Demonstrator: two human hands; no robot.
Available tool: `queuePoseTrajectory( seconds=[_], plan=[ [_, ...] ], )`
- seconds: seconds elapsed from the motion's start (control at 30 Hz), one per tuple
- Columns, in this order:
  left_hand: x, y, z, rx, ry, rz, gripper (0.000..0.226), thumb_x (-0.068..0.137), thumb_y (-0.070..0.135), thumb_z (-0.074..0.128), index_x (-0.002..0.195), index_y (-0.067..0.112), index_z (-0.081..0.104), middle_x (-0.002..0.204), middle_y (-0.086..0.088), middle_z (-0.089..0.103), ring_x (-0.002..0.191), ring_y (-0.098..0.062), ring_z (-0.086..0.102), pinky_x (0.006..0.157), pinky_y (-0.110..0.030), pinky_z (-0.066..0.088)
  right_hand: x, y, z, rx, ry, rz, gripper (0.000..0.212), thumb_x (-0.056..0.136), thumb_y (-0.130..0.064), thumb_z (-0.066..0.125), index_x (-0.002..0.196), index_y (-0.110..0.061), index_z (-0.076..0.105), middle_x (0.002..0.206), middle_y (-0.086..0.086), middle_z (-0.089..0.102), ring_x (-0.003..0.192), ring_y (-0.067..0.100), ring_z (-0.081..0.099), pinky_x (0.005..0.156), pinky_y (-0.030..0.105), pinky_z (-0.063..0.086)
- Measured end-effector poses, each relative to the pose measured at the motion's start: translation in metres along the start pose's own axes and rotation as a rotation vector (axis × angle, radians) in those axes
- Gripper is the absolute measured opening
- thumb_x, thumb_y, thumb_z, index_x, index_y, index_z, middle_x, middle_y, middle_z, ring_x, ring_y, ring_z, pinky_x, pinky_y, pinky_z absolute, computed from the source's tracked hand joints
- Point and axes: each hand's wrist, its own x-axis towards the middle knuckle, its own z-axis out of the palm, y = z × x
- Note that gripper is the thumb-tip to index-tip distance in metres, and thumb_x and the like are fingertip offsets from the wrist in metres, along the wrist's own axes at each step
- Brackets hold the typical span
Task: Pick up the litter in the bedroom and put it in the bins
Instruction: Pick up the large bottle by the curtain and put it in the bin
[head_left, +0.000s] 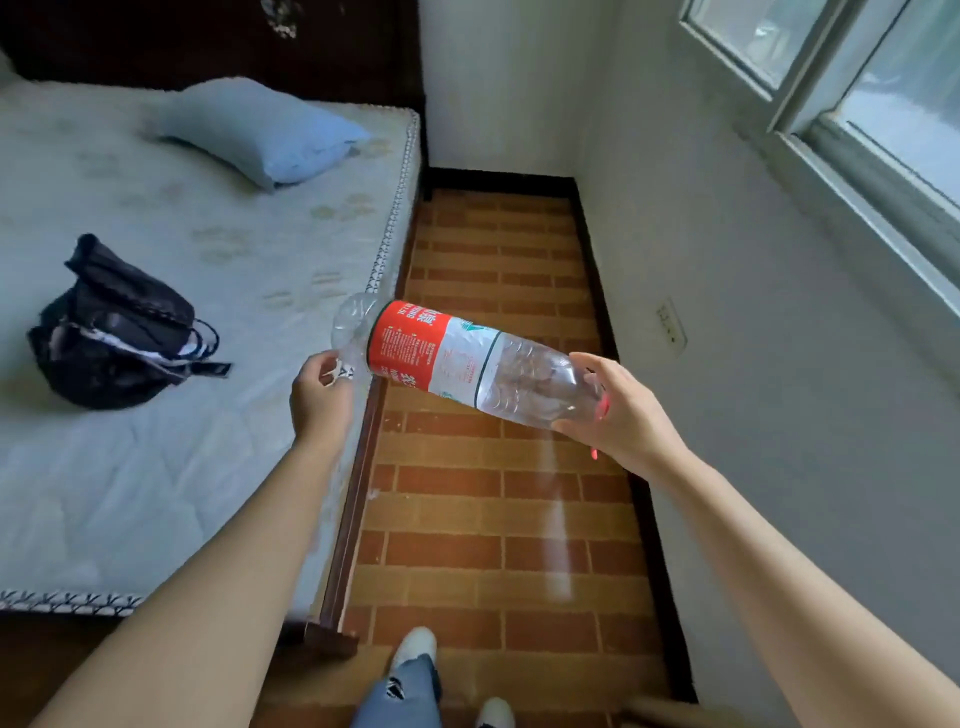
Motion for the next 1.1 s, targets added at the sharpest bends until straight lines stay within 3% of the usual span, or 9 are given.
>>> queuePoseTrajectory(
  seconds=[0.07, 0.23, 0.3, 0.43, 0.57, 0.7, 0.93, 1.1],
  plan=[
    [-0.008, -0.02, -0.035, 0.013, 0.081, -0.055, 0.041, 0.084, -0.001, 0.043, 0.122, 0.009, 0.054, 0.128, -0.013, 0.057, 0.117, -0.029, 0.052, 0.094, -0.032, 0.041, 0.005, -0.013, 0.017, 0.0, -0.081, -0.073, 0.06, 0.072, -0.021, 0.074, 0.124, -0.025, 0.046, 0.113, -0.013, 0.047, 0.09, 0.007, 0.046, 0.075, 0.018, 0.036],
    [-0.032, -0.065, -0.124, 0.013, 0.28, -0.164, 0.042, 0.084, -0.002, 0.041, 0.123, 0.008, 0.054, 0.128, -0.013, 0.056, 0.118, -0.028, 0.051, 0.09, -0.029, 0.039, 0.015, -0.062, 0.074, -0.011, -0.253, -0.245, 0.056, 0.072, -0.019, 0.073, 0.123, -0.024, 0.049, 0.114, -0.006, 0.052, 0.086, 0.008, 0.044, 0.074, 0.018, 0.034],
    [-0.043, -0.08, -0.161, 0.02, 0.353, -0.21, 0.043, 0.084, -0.002, 0.041, 0.123, 0.007, 0.053, 0.128, -0.014, 0.056, 0.119, -0.029, 0.051, 0.094, -0.031, 0.04, 0.018, -0.087, 0.099, -0.028, -0.332, -0.332, 0.064, 0.071, -0.023, 0.075, 0.129, -0.021, 0.047, 0.121, 0.0, 0.055, 0.088, 0.007, 0.043, 0.078, 0.019, 0.034],
    [-0.076, -0.116, -0.237, 0.018, 0.503, -0.291, 0.042, 0.084, -0.003, 0.042, 0.124, 0.004, 0.054, 0.128, -0.015, 0.056, 0.12, -0.03, 0.051, 0.099, -0.032, 0.039, 0.012, -0.141, 0.151, -0.076, -0.48, -0.482, 0.078, 0.07, -0.031, 0.077, 0.136, -0.022, 0.038, 0.135, 0.0, 0.05, 0.11, 0.017, 0.053, 0.09, 0.024, 0.038],
    [-0.116, -0.147, -0.304, 0.011, 0.625, -0.364, 0.038, 0.087, -0.004, 0.041, 0.121, 0.004, 0.056, 0.128, -0.013, 0.057, 0.12, -0.028, 0.051, 0.092, -0.028, 0.036, -0.01, -0.195, 0.203, -0.073, -0.597, -0.622, 0.08, 0.071, -0.029, 0.077, 0.138, -0.021, 0.035, 0.138, 0.003, 0.047, 0.118, 0.019, 0.052, 0.087, 0.023, 0.038],
    [-0.148, -0.181, -0.362, 0.009, 0.709, -0.442, 0.035, 0.089, 0.002, 0.041, 0.121, 0.011, 0.054, 0.129, -0.01, 0.055, 0.121, -0.028, 0.05, 0.096, -0.035, 0.039, -0.034, -0.244, 0.251, -0.072, -0.671, -0.722, 0.078, 0.071, -0.026, 0.077, 0.137, -0.02, 0.036, 0.135, 0.006, 0.049, 0.109, 0.022, 0.055, 0.08, 0.021, 0.035],
    [-0.179, -0.213, -0.423, 0.038, 0.809, -0.533, 0.033, 0.093, 0.013, 0.044, 0.125, 0.02, 0.051, 0.136, -0.006, 0.051, 0.124, -0.027, 0.048, 0.098, -0.04, 0.042, -0.068, -0.301, 0.308, -0.074, -0.752, -0.802, 0.077, 0.07, -0.027, 0.078, 0.136, -0.023, 0.037, 0.134, 0.001, 0.049, 0.12, 0.016, 0.049, 0.078, 0.02, 0.035],
    [-0.193, -0.225, -0.44, 0.031, 0.88, -0.557, 0.033, 0.093, 0.011, 0.046, 0.125, 0.017, 0.051, 0.135, -0.007, 0.051, 0.124, -0.026, 0.048, 0.097, -0.036, 0.041, -0.069, -0.337, 0.327, -0.113, -0.801, -0.884, 0.077, 0.07, -0.027, 0.079, 0.136, -0.021, 0.038, 0.132, 0.003, 0.051, 0.101, 0.009, 0.049, 0.076, 0.02, 0.035]
  ],
)
